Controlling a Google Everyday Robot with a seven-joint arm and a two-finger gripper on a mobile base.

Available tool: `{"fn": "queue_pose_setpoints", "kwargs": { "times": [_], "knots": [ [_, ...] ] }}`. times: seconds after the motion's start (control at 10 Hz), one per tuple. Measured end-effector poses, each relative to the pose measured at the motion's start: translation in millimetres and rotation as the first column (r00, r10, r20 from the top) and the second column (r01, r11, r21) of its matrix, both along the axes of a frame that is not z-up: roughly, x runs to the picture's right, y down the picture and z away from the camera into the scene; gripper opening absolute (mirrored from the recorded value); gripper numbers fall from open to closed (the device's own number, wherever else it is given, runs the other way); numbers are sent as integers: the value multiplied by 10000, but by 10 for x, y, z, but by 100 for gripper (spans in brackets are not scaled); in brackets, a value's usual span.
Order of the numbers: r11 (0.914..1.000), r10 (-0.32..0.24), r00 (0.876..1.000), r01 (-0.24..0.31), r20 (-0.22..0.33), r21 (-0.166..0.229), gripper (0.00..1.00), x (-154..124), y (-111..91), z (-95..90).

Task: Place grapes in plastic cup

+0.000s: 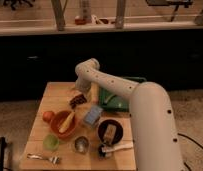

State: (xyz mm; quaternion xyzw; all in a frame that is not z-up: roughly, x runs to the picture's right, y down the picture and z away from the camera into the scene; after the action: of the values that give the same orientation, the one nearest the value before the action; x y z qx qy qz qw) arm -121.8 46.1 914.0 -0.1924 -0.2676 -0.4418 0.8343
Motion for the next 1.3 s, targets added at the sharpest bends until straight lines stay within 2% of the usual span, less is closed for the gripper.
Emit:
{"fn": "queue_pose_setpoints", "kwargs": {
  "times": [0.6,0.9,1.0,1.3],
  "knots": [
    [9972,244,9976,-289,-648,-692,80,-50,114,299],
    [9945,250,9953,-342,-933,-987,80,14,169,442],
    [9939,241,9949,-344,-984,-1045,74,14,183,484],
    [9922,273,9933,-407,-1127,-1181,44,84,228,545]
  ]
}}
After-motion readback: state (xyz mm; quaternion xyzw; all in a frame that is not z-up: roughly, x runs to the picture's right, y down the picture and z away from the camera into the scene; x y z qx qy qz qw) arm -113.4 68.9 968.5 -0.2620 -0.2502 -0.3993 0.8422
